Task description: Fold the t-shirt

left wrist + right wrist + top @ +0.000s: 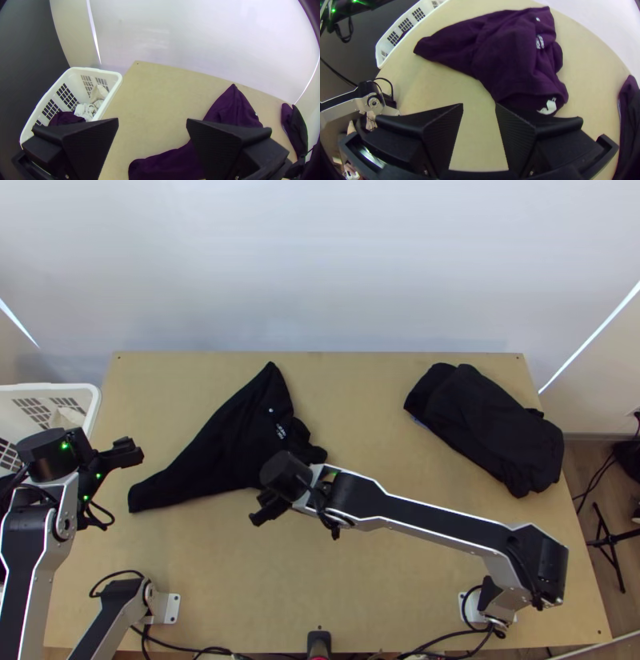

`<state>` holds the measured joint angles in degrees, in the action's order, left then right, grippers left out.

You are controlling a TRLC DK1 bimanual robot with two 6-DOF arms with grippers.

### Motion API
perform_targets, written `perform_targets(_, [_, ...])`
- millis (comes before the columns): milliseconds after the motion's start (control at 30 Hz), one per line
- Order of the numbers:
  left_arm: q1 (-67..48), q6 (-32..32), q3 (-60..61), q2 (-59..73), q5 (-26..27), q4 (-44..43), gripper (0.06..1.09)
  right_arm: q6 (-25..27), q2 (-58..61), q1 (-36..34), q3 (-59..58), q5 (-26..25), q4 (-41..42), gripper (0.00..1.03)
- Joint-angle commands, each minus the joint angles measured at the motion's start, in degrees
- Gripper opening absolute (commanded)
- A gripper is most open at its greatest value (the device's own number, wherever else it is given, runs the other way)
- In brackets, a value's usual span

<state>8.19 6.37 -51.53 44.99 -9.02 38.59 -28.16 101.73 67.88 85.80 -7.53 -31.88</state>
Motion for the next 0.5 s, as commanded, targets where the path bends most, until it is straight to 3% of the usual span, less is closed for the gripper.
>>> perform_targets(0, [0.0, 0.0, 0.6, 0.0, 0.1, -0.1, 1.04, -10.9, 2.4, -0.2, -0.1, 0.9, -8.9, 0.66])
perform_targets(33, [0.0, 0.0, 0.7, 0.0, 0.1, -0.1, 1.04, -11.6, 3.3, -0.6, 0.2, 0.9, -9.9, 0.80])
perform_targets(67, [0.0, 0.0, 0.8, -0.1, 0.1, -0.1, 1.04, -11.8, 4.2, -0.7, 0.8, 1.0, -10.7, 0.87])
perform_targets(467, [0.0, 0.0, 1.0, -0.8, 0.1, -0.1, 1.04, -11.5, 13.6, -4.6, 11.0, 0.9, -9.5, 0.87])
